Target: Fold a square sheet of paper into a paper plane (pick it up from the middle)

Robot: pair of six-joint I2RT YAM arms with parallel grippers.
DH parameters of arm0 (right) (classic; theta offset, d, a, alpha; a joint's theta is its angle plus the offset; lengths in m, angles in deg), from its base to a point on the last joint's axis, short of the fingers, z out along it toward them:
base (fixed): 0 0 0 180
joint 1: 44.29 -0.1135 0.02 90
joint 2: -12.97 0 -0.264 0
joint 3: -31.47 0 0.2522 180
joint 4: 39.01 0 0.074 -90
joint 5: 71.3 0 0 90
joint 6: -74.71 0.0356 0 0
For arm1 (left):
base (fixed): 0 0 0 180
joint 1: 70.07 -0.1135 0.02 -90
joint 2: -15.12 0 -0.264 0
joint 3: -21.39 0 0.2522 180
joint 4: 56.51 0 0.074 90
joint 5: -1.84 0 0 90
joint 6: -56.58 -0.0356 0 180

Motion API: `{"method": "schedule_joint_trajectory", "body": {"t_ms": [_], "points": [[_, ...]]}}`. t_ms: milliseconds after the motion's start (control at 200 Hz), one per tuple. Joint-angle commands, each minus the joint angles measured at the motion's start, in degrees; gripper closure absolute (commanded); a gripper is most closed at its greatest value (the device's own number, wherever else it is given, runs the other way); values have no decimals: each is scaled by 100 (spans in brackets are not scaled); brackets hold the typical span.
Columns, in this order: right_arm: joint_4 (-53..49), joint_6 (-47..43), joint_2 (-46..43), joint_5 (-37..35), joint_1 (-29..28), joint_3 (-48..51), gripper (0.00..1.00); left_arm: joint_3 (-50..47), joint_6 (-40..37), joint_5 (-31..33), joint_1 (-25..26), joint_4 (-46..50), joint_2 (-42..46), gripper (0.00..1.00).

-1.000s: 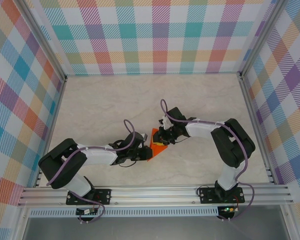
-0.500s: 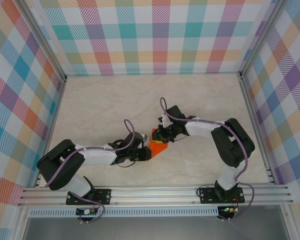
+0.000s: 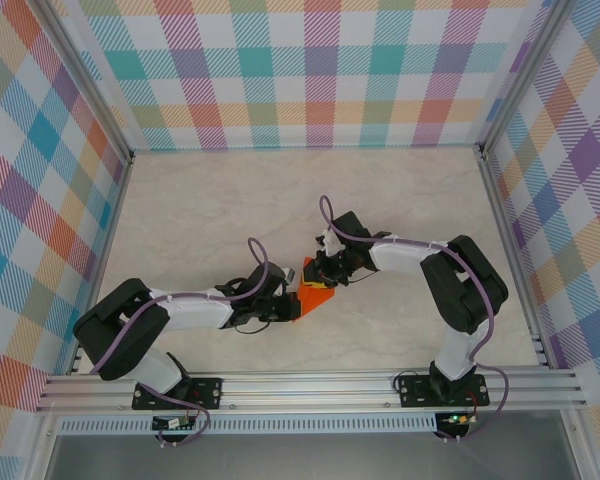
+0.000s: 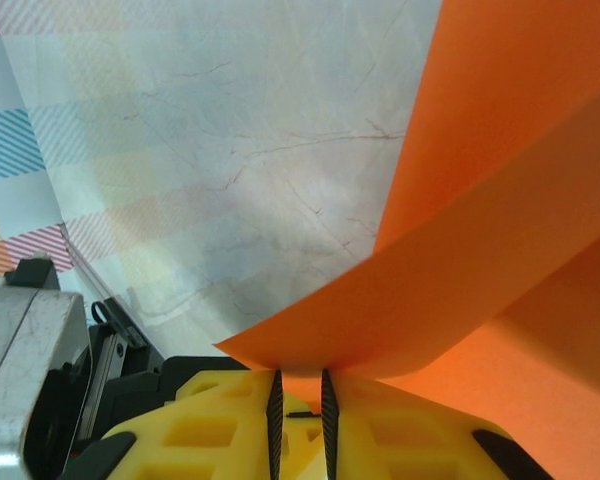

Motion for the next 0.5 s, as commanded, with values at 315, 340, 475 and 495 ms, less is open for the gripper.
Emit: {"method": "schedule_joint_trajectory", "body": {"t_ms": [315, 340, 475, 495], "points": [[-107, -145, 110, -117, -137, -151, 79, 134, -69, -729, -329, -326, -133, 97], [-134, -151, 150, -137, -140, -192, 79, 124, -71, -721, -335, -328, -137, 96], [-145, -100, 283, -207, -143, -266, 79, 118, -98, -638, -344, -211, -111, 91], [-151, -91, 279, -228, -144, -266, 79, 115, -100, -622, -343, -198, -102, 89]]}}
